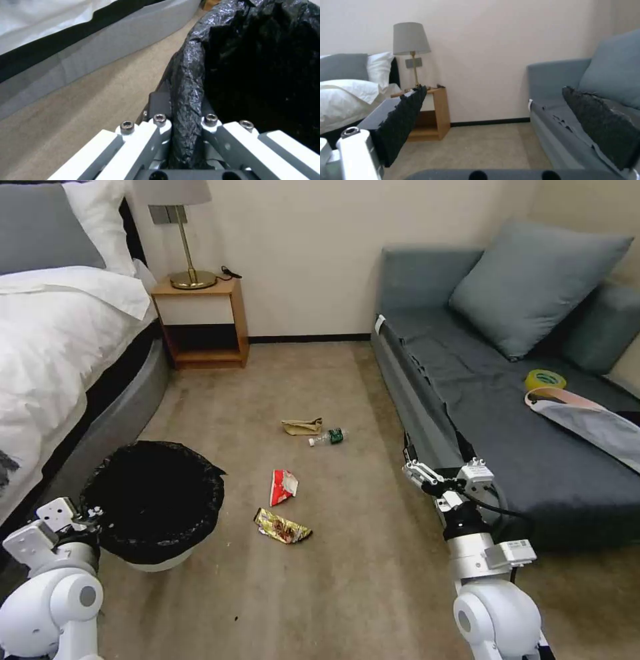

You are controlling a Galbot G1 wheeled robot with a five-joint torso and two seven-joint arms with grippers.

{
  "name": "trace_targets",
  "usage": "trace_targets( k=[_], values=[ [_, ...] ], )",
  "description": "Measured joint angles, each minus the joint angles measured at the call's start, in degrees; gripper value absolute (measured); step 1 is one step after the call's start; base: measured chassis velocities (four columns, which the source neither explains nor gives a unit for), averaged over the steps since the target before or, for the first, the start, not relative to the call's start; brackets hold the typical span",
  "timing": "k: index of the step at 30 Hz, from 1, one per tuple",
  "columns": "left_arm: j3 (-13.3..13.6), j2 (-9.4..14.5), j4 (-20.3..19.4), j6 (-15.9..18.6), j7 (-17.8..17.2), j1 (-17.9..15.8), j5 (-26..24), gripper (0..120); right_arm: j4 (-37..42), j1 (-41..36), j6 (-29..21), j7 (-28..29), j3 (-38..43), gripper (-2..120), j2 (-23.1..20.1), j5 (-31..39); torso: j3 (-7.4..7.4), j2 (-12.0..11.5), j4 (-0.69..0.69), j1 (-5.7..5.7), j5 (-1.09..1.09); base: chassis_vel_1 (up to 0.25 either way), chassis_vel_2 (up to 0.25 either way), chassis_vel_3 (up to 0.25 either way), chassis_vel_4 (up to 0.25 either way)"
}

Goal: Pick up the trash bin, then pick up the garbage on the floor and place it into the trash bin.

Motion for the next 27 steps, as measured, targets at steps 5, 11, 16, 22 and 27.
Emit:
trace_targets(
  k=[5, 11, 16, 22, 27],
  values=[
    [0.02, -0.07, 0.01, 0.0, 0.02, -0.12, 0.02, 4, 0.0, 0.05, -0.1, 0.0, 0.02, 100, -0.09, 0.01, 0.0, 0.0, 0.0, 0.0, 0.0, -0.105, 0.119, 0.106, -0.123],
    [-0.04, -0.1, -0.05, -0.01, 0.02, -0.16, -0.07, 4, -0.04, 0.24, -0.2, 0.07, 0.05, 100, -0.09, 0.16, 0.0, 0.0, -0.01, 0.0, 0.0, -0.119, 0.098, 0.101, -0.102],
    [-0.25, -0.13, -0.36, -0.01, 0.04, 0.12, -0.28, 4, 0.16, 0.22, -0.66, 0.09, -0.68, 100, 0.04, -0.02, 0.0, 0.0, 0.0, 0.0, 0.0, -0.098, 0.1, 0.115, -0.097],
    [-1.05, 0.16, -0.62, -0.01, 0.06, 0.37, -0.78, 4, -0.06, 0.28, -0.6, 0.11, -0.9, 100, -0.06, -0.11, 0.0, 0.0, 0.0, 0.0, 0.0, -0.107, 0.106, 0.106, -0.105],
    [-1.21, 0.12, -0.59, -0.09, 0.11, 0.63, -0.81, 4, -0.15, 0.38, -0.54, 0.1, -1.18, 100, -0.1, -0.17, 0.0, 0.0, 0.0, 0.0, 0.0, -0.102, 0.092, 0.086, -0.087]
  ],
)
